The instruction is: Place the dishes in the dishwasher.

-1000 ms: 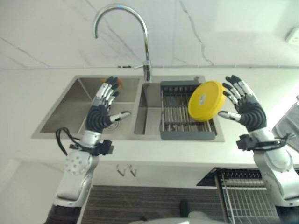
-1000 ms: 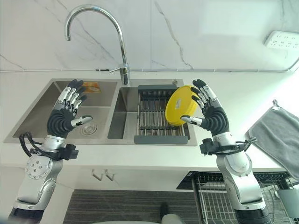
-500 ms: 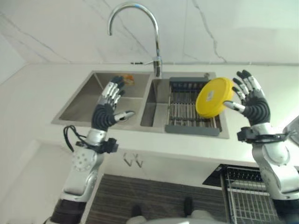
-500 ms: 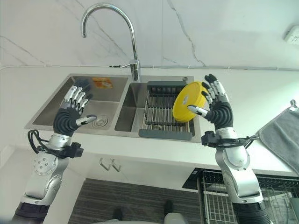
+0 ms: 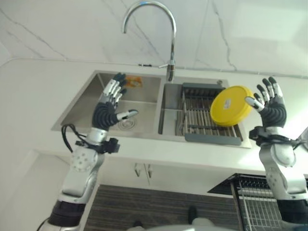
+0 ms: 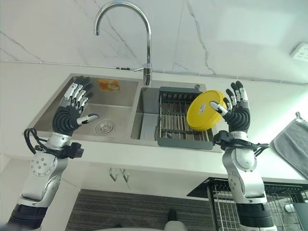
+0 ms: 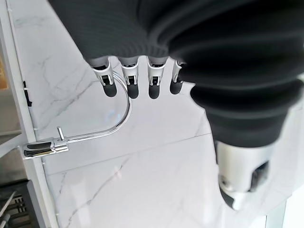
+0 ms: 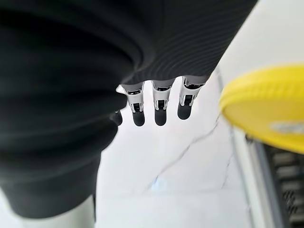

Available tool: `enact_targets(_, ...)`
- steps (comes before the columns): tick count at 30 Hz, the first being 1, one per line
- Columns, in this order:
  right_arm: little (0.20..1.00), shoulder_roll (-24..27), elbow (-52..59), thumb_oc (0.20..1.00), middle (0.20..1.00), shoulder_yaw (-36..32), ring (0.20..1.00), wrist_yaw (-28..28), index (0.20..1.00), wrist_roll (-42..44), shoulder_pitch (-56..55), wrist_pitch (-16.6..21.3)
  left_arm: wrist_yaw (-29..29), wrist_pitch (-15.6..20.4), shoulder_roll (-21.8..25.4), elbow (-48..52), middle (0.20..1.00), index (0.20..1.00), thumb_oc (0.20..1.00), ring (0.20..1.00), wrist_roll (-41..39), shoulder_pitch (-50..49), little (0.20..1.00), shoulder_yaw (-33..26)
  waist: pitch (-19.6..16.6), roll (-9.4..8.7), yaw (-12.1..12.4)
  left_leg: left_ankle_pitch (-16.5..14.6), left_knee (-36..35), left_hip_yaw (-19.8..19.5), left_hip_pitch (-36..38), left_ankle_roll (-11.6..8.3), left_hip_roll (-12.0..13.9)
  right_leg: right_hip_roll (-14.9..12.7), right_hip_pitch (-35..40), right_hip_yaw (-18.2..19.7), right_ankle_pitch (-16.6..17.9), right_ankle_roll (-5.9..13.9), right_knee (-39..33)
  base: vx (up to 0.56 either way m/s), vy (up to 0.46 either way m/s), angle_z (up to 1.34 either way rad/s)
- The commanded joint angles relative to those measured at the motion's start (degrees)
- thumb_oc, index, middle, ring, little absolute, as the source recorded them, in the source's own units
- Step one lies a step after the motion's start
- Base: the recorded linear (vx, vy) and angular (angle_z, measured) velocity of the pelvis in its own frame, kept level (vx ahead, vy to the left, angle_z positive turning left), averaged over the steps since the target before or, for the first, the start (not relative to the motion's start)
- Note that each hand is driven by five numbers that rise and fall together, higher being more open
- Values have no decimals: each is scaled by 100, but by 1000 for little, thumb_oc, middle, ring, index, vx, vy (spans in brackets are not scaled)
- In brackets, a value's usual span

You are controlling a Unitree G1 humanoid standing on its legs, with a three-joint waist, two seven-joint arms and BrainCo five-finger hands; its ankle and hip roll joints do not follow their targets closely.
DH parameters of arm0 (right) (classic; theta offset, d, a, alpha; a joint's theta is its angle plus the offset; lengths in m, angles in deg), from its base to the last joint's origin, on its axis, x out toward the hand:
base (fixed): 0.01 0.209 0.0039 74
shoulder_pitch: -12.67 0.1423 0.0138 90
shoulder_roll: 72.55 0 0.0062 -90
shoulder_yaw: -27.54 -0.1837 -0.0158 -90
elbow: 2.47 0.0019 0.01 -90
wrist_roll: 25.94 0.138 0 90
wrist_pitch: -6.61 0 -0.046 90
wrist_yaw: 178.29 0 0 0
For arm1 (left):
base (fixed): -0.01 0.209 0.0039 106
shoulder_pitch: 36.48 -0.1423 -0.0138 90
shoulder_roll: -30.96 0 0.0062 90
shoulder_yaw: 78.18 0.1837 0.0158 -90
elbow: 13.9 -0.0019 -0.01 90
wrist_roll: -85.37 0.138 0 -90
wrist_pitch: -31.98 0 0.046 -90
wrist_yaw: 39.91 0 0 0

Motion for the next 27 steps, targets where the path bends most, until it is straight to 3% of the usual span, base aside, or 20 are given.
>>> enact_targets(1, 1000, 284, 104, 1000, 1000, -297, 1000, -19, 1000, 363, 439, 189, 55, 176, 81, 47, 1000, 1000, 1000, 1000, 80, 333, 1000, -98, -230, 208, 138, -326, 6, -45, -92, 0, 382, -147, 409, -312, -583, 262, 11, 9, -30, -4)
enact_targets(15, 1000, 304, -911, 1000, 1000, -348, 1000, 288, 1000, 710, 678, -80, -70, 181, 47, -102, 1000, 1000, 1000, 1000, 26, 190, 1000, -141, -364, 160, 328, -255, 6, -86, -153, -76, 470, -40, 524, -351, -720, 172, 11, 4, -30, -1)
enact_targets(27, 1000, 397, -1468, 1000, 1000, -362, 1000, 214, 1000, 877, 876, -157, -70, 235, 60, -264, 1000, 1000, 1000, 1000, -10, 185, 1000, -128, -400, 193, 421, -200, 6, -132, -178, -123, 503, -4, 579, -402, -766, 127, 11, 1, -2, 1)
